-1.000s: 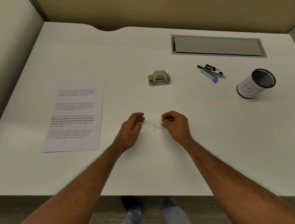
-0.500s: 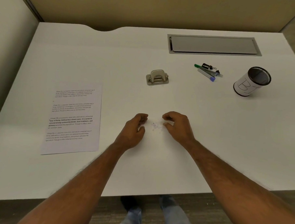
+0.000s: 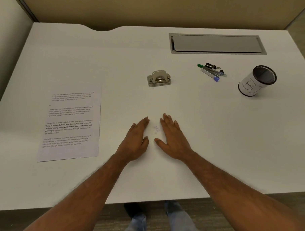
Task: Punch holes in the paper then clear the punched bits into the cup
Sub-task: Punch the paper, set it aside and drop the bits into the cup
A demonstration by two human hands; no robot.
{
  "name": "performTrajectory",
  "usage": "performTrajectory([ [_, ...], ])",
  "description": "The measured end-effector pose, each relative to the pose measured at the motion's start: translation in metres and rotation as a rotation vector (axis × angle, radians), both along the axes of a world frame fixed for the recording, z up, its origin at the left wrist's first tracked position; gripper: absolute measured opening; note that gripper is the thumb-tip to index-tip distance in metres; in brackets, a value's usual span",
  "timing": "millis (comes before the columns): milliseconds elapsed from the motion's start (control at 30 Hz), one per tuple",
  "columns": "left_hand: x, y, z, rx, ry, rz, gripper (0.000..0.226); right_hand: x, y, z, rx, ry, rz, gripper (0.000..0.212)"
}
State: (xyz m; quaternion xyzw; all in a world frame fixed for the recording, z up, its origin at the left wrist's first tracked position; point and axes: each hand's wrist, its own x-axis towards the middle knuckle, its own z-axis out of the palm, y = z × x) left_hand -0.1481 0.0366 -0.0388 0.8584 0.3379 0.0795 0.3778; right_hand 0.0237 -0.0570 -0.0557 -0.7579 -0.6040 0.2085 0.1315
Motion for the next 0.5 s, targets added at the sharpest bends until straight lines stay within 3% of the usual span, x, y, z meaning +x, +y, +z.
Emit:
performTrajectory([
  [200, -0.005, -0.002, 0.003, -0.007, 0.011, -0.027, 0.064, -0.003, -0.015, 0.003, 0.025, 0.072, 0.172, 0.075],
  [333, -0.005, -0.002, 0.006, -0.017, -0.001, -0.03, 0.065, 0.002, -0.029, 0.002, 0.105, 0.025, -0.057, 0.077],
  [500, -0.009, -0.003, 0.005, 0.013, -0.002, -0.025, 0.063, -0.019, -0.029, -0.012, -0.077, -0.111, -0.282, 0.095],
])
